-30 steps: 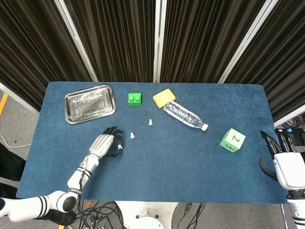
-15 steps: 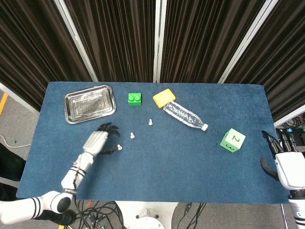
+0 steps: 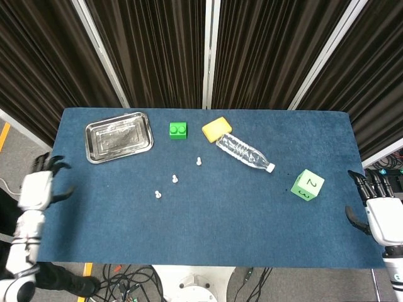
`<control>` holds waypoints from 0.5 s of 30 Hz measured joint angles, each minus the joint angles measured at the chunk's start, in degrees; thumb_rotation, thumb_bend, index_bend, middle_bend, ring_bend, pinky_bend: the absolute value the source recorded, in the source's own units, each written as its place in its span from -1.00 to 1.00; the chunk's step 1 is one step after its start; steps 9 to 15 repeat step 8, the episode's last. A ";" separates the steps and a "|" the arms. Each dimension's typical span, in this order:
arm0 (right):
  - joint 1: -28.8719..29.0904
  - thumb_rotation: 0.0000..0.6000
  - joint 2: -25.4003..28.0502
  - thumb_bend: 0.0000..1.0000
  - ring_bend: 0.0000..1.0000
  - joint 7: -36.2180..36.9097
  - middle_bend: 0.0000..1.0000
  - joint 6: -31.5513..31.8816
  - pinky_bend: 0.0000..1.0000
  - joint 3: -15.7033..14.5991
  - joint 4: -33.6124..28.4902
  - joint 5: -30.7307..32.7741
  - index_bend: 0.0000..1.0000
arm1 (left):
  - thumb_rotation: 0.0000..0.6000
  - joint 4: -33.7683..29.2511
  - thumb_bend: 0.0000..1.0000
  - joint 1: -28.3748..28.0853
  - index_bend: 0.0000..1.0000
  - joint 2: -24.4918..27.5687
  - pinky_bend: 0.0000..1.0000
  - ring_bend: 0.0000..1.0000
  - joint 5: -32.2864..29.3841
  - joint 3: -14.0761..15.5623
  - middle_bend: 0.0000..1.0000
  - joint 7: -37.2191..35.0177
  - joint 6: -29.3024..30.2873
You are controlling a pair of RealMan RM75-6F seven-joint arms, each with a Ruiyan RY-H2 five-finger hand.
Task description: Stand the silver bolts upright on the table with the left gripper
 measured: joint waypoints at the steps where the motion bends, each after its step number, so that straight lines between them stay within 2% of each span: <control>1: -0.07 1.00 -0.41 -0.40 -1.00 0.27 -0.74 0.09 -0.95 -0.04 0.46 0.08 -0.85 | 1.00 0.22 -0.52 1.23 -0.33 0.42 -1.00 -1.00 0.38 0.54 -0.66 -0.01 1.31; 8: -0.59 1.00 -2.34 -0.39 -1.00 0.64 -0.74 1.24 -0.95 -0.25 1.81 -0.12 -0.85 | 1.00 -0.60 -0.52 9.28 -0.33 2.71 -1.00 -1.00 4.70 3.94 -0.66 -1.16 10.69; 15: -0.59 1.00 -2.34 -0.39 -1.00 0.64 -0.74 1.24 -0.95 -0.25 1.81 -0.12 -0.85 | 1.00 -0.60 -0.52 9.28 -0.33 2.71 -1.00 -1.00 4.70 3.94 -0.66 -1.16 10.69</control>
